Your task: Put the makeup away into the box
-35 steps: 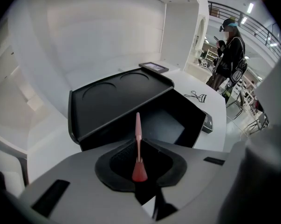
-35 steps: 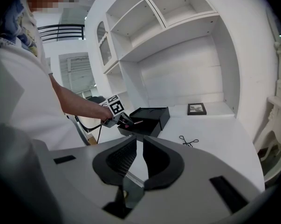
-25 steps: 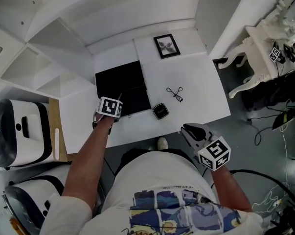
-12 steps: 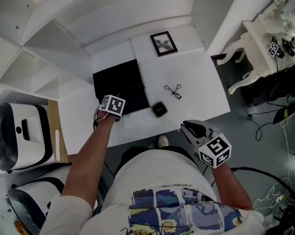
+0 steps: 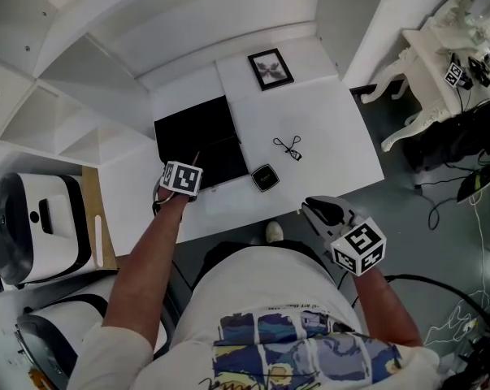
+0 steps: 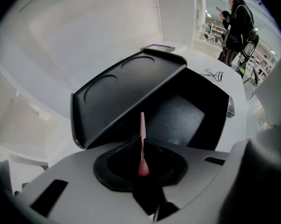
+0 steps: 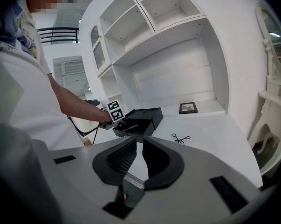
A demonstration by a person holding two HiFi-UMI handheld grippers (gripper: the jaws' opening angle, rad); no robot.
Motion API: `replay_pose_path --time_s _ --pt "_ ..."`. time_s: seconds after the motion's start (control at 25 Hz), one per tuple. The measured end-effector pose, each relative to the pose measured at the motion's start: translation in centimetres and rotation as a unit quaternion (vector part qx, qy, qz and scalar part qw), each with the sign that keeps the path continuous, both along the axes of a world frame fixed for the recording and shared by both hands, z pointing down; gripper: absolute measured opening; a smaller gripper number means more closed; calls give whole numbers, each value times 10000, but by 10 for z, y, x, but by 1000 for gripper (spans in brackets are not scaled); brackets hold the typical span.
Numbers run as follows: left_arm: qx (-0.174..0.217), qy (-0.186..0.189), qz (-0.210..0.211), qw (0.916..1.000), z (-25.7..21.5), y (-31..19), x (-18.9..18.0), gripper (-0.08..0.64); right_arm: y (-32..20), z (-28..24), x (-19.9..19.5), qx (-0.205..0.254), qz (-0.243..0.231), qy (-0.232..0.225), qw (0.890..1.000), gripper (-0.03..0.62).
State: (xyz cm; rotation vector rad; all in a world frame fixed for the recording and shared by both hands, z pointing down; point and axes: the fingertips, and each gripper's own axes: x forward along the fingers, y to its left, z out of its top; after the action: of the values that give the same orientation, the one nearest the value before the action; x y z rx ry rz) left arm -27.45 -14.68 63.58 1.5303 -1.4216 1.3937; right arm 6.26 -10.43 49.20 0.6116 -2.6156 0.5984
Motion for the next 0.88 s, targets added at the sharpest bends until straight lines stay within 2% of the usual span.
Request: replay_pose_path --time_s 0.16,0.48,0.56,0.68,0.76,0.88 --pt "449 125 -65 9989 -17 -2 -3 74 3 2 -1 7 -12 -11 10000 60" --pt "1121 589 -128 9919 -48 5 17 74 9 1 -5 3 -57 -71 10000 60" --pt "1388 678 120 9879 -61 4 31 74 9 1 -6 0 -50 -77 10000 60" --pt "1726 963 799 9770 -81 4 69 74 10 2 -6 2 -42 -97 9999 60" --pt "1778 1258 1340 9668 -89 8 103 78 12 4 -4 -22 -22 -99 9999 60" --pt "1625 1662 2118 9493 -91 16 155 144 14 5 1 -59 25 -88 9999 60"
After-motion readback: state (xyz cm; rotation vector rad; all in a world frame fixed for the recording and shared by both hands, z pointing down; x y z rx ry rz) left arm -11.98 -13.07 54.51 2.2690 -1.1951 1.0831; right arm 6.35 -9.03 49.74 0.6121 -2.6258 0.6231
